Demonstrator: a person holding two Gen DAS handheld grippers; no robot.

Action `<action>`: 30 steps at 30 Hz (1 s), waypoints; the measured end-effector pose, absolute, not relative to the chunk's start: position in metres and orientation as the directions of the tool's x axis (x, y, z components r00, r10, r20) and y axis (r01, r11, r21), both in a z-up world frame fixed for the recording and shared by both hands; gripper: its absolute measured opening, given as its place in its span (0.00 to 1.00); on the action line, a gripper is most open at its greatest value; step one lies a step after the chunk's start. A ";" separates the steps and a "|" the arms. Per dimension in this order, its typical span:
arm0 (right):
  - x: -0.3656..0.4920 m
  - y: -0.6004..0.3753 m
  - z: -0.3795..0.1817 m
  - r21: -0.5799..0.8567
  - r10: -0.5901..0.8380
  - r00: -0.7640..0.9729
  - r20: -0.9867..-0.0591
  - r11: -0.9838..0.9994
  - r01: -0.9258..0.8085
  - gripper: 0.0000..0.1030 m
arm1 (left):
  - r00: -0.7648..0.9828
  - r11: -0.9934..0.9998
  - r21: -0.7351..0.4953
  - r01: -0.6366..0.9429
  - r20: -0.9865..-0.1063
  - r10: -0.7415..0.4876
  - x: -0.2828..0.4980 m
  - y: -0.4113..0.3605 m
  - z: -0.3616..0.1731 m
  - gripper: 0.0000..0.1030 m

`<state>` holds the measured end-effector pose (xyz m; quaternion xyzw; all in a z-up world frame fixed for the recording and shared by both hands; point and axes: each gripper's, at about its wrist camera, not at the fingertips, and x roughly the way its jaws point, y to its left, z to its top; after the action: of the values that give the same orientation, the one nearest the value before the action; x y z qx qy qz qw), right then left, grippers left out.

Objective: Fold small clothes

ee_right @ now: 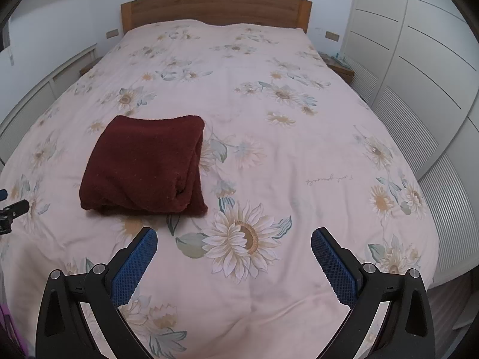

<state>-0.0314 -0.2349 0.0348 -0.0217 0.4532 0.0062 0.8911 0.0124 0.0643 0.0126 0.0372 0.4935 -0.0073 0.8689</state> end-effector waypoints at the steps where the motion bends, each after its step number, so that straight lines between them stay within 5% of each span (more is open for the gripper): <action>1: -0.031 -0.235 0.035 -0.033 -0.009 0.589 -0.808 0.999 -0.030 1.00 | 0.513 0.997 0.056 0.050 -0.858 0.023 0.013 0.063 0.013 0.99; 30: -0.032 -0.233 0.032 -0.042 -0.004 0.577 -0.817 0.998 -0.052 1.00 | 0.516 0.995 0.063 0.081 -0.856 0.013 0.018 0.067 0.016 0.99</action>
<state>-0.0323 -0.2331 0.0323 -0.0306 0.4599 0.0137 0.8874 0.0176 0.0667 0.0158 0.0475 0.4913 -0.0195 0.8694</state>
